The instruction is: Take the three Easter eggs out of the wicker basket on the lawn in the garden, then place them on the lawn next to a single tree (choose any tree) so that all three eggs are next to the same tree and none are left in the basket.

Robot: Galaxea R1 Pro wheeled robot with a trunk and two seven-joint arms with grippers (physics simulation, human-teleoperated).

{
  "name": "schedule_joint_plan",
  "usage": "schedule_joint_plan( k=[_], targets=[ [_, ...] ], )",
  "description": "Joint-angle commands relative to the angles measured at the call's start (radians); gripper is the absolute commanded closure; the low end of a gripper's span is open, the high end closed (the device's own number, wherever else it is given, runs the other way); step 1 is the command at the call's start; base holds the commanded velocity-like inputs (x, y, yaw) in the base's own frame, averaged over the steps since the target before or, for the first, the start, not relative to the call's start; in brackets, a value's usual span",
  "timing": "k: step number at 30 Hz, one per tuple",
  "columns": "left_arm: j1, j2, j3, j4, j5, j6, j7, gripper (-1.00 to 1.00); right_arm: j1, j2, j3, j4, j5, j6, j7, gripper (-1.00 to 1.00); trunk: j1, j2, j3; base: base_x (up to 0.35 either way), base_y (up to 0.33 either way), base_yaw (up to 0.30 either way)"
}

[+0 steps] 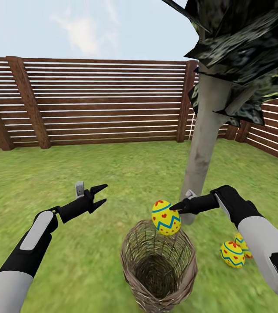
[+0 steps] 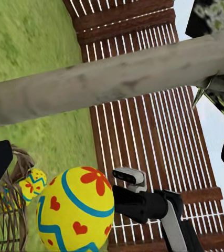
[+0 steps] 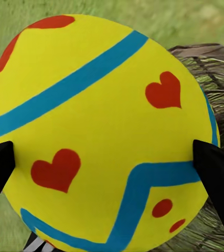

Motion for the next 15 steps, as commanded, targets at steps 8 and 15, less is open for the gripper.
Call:
schedule_joint_plan(
  k=[8, 15],
  targets=[
    [0.001, -0.002, -0.002, 0.013, -0.001, 0.0, -0.01, -1.0, -0.001, -0.001, 0.001, -0.001, 0.008, 0.006, 0.009, 1.0, 0.0, 0.0, -0.001, -0.103, -0.156, 0.0],
    [0.001, -0.002, -0.001, 0.013, -0.002, 0.0, -0.01, -1.0, -0.001, -0.002, 0.001, -0.001, 0.009, 0.006, 0.009, 1.0, 0.0, 0.0, -0.001, -0.155, -0.282, 0.0]
  ],
)
